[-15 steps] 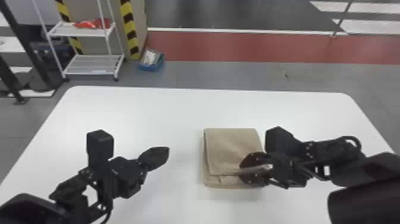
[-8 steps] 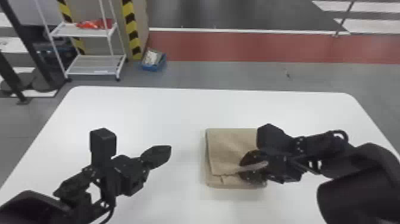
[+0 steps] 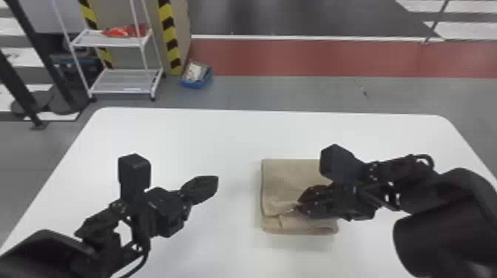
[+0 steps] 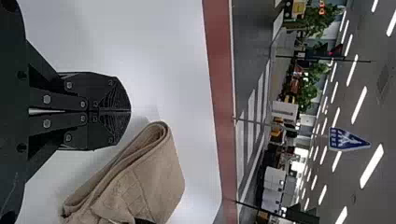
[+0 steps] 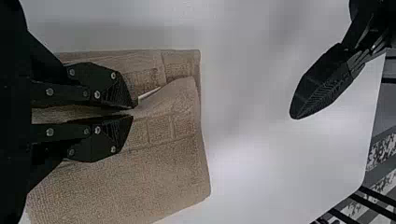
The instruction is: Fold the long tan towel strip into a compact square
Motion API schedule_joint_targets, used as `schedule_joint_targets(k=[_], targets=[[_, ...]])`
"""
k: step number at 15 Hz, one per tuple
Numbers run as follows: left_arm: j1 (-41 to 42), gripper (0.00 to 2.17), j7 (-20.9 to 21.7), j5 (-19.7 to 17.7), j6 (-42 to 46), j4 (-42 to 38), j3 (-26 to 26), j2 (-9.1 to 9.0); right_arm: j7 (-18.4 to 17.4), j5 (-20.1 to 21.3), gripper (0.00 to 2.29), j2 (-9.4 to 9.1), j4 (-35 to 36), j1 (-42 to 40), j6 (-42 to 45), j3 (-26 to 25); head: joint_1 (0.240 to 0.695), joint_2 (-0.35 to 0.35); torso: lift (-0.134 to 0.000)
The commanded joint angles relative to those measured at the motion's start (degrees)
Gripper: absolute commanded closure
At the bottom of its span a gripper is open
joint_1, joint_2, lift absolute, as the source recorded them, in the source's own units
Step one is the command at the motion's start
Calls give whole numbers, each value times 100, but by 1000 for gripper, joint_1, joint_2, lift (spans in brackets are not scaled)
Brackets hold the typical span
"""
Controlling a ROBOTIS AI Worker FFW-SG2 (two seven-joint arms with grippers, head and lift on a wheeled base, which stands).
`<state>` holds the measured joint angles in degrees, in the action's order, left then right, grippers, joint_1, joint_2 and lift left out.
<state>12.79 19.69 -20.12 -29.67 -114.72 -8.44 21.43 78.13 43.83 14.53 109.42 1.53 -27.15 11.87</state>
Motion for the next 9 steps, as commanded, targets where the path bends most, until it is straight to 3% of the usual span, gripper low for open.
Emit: schedule_joint_targets(k=[1, 6, 9], targets=[[-48, 1723, 0, 17, 0, 19, -18, -25, 19, -76, 1109, -3, 62, 6, -77, -27, 695, -5, -124], [-127, 1723, -9, 8, -193, 72, -35, -34, 19, -665, 1116, -47, 484, -21, -270, -352, 695, -2, -124], [-162, 1723, -9, 8, -211, 72, -53, -34, 19, -656, 1116, -47, 493, -170, -270, -299, 695, -1, -124]])
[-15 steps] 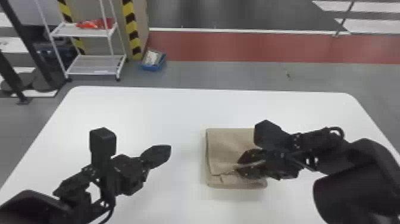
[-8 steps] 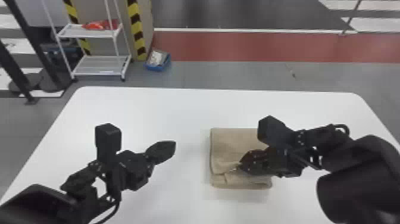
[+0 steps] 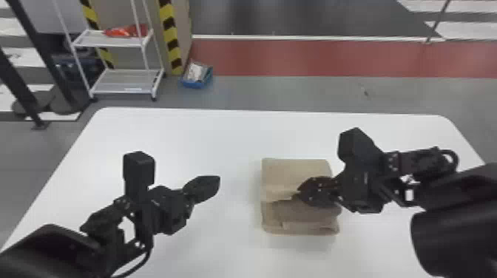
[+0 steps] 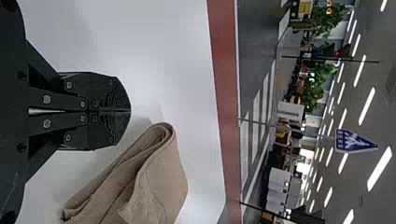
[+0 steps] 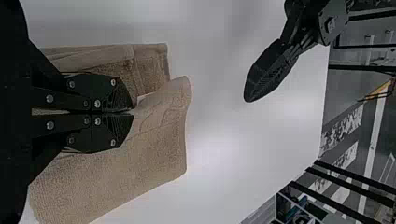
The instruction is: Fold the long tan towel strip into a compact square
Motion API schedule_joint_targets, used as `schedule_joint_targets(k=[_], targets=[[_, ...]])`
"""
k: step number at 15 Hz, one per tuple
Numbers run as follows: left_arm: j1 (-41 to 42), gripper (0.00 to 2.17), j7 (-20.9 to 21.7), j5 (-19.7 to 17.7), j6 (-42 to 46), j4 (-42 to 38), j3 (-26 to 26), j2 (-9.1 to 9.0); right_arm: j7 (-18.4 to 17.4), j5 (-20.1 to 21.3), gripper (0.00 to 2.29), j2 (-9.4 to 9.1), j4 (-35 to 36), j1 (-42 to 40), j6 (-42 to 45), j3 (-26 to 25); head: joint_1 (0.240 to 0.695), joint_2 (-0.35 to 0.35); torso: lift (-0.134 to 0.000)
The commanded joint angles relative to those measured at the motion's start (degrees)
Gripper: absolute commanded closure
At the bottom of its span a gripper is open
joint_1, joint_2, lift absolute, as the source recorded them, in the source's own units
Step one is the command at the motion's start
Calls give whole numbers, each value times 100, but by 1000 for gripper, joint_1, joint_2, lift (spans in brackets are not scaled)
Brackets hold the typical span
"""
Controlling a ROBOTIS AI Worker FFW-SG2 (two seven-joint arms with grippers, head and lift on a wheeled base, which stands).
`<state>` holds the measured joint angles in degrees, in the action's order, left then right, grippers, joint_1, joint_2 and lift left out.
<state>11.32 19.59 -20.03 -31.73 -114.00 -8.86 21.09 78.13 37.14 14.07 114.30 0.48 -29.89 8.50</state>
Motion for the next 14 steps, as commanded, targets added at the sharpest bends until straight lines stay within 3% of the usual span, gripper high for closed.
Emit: schedule_joint_targets(k=[1, 6, 9, 11, 14], targets=[[-16, 1723, 1, 8, -4, 1, -20, -8, 19, 48, 1116, -1, -4, -101, 4, 91, 695, 0, -124], [-42, 1723, 1, 44, -22, 18, -81, -43, 19, 224, 1099, -133, -435, -180, -13, 310, 695, 8, -124], [-16, 1720, 1, 52, -22, 18, -72, -17, 19, 74, 475, -176, -452, -259, -66, 222, 695, 12, -124], [10, 1723, 9, 44, -110, -8, -72, -8, 19, -321, 46, -212, -109, -400, -172, -94, 695, 14, -124], [46, 1723, 9, 26, -128, -70, -64, -8, 19, -1165, 33, -238, 479, -699, -470, -938, 695, 3, -124]])
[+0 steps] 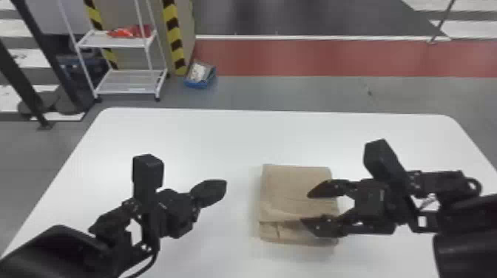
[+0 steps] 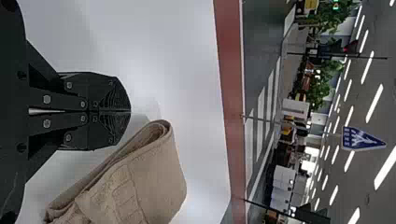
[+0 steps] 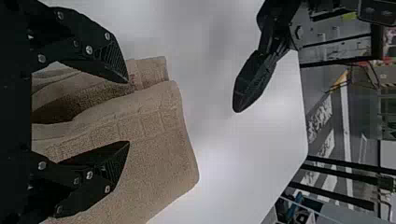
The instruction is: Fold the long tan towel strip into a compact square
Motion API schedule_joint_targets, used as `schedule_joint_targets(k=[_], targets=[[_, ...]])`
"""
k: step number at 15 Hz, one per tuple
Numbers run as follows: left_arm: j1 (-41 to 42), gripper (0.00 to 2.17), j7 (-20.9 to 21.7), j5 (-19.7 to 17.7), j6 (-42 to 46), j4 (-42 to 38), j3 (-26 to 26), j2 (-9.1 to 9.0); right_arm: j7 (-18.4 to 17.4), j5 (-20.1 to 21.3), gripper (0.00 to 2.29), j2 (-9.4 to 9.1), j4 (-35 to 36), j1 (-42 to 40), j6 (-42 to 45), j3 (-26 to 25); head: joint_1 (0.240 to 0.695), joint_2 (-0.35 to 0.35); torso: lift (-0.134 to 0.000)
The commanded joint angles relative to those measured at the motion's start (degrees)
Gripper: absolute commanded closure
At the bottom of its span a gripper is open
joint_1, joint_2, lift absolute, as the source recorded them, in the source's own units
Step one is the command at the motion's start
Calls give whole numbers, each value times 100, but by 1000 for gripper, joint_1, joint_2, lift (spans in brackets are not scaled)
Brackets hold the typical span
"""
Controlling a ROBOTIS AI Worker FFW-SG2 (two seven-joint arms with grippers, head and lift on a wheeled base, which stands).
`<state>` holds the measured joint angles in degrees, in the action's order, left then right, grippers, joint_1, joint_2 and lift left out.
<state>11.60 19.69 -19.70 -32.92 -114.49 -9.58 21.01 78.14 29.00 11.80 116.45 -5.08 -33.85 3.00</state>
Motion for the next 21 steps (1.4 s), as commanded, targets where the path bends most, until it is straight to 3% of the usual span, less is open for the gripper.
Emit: schedule_joint_targets(k=[1, 2, 4, 6, 7, 9, 11, 12, 14, 17, 21], targets=[[35, 1723, -9, -16, -9, -29, 8, 0, 19, -597, 33, -20, 422, -265, -109, -661, 695, -6, -124], [35, 1723, -9, -7, -9, -29, 0, -9, 19, -817, 33, -55, 554, -371, -127, -924, 695, -18, -124], [35, 1720, -27, 10, 61, -29, 17, -44, 19, -1441, 33, -398, 633, -661, 383, -1575, 695, -43, -124], [53, 1700, -167, 63, 395, -3, 17, -53, -853, -2144, 36, -617, 492, -977, 1438, -1961, 695, -71, -124], [97, 1379, -352, 168, 799, 6, 0, -62, -1450, -2390, 36, -679, 396, -1021, 1578, -2023, 695, -79, -124], [255, 454, -651, 432, 1555, -38, 0, -167, -2206, -2750, 39, -811, 220, -951, 1737, -2111, 695, -93, -124], [343, 140, -1002, 836, 1924, -64, 8, -316, -2522, -2926, 39, -934, 88, -722, 1403, -2190, 695, -109, -124], [413, 110, -1266, 1091, 2135, -56, 8, -431, -2602, -2944, 39, -969, 88, -696, 1244, -2207, 695, -110, -124], [440, 103, -1512, 1205, 2504, 138, 123, -738, -2813, -2988, 43, -1031, 97, -722, 1051, -2225, 695, -103, -124], [536, 103, -2154, 1434, 2961, 340, 114, -1143, -3665, -3673, 53, -1171, 405, -1382, 1104, -2234, 695, -96, -124], [554, 100, -2382, 1618, 3102, 314, 149, -1125, -3964, -3717, 66, -1185, 703, -1619, 1157, -2058, 695, -87, -124]])
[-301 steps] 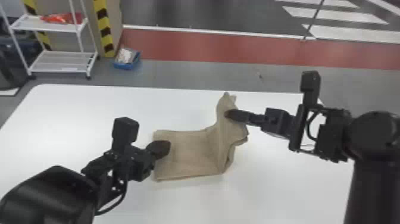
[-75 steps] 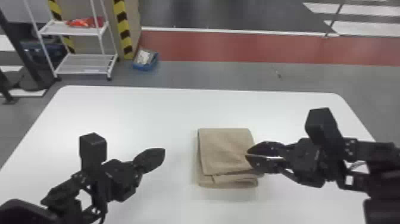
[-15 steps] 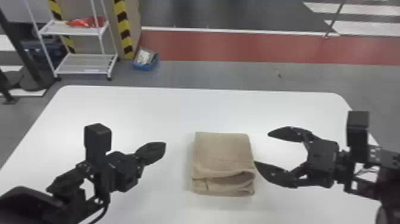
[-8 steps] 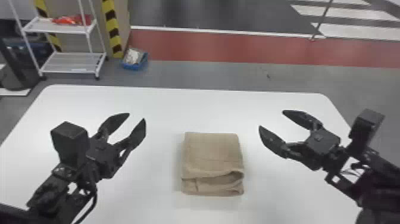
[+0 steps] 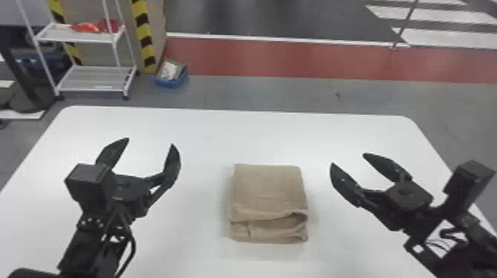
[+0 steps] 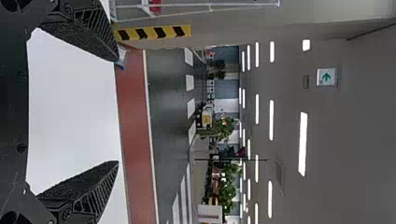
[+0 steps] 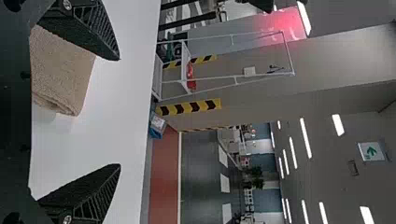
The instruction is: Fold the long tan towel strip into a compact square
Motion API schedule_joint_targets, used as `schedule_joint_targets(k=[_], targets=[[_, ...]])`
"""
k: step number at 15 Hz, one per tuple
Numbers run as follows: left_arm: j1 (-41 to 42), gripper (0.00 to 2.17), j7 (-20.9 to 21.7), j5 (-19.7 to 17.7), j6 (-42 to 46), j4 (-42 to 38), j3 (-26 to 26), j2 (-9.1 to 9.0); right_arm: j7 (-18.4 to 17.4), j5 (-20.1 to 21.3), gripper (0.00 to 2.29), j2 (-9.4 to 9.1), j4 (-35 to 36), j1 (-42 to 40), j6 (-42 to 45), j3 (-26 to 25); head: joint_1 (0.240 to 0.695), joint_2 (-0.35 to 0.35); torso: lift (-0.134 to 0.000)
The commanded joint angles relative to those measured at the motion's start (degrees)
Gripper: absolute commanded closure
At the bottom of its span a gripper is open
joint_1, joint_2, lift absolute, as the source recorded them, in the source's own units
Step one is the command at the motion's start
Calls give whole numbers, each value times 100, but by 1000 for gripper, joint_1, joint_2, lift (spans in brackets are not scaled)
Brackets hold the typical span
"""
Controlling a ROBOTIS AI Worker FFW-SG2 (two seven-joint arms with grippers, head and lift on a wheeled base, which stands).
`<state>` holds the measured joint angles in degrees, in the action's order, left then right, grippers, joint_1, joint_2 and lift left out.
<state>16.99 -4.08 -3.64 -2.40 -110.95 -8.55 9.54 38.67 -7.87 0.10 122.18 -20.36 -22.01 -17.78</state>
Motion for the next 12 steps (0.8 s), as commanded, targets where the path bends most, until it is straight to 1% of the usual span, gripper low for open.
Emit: schedule_joint_targets(k=[1, 2, 4, 5, 7, 12], targets=[[50, 103, -5, -14, 68, -76, 82, 40, -35, -75, 66, -15, 192, -126, -10, 29, 695, -82, -124], [77, 100, -13, -67, 138, -85, 126, 57, -44, -110, 70, -15, 201, -135, 96, 46, 695, -70, -124], [147, 100, -13, -111, 595, -85, 99, 84, -79, -110, 70, -15, 201, -250, 447, 134, 695, -60, -124], [147, 100, -13, -199, 648, -85, 117, 110, -88, -101, 70, -15, 227, -285, 553, 160, 695, -57, -124], [208, 100, -22, -216, 700, -138, 152, 198, -158, -110, 70, -15, 394, -399, 553, 134, 695, -52, -124], [314, 100, -49, -340, 823, -252, 187, 321, -316, -180, 70, -15, 596, -531, 447, 81, 695, -44, -124]])
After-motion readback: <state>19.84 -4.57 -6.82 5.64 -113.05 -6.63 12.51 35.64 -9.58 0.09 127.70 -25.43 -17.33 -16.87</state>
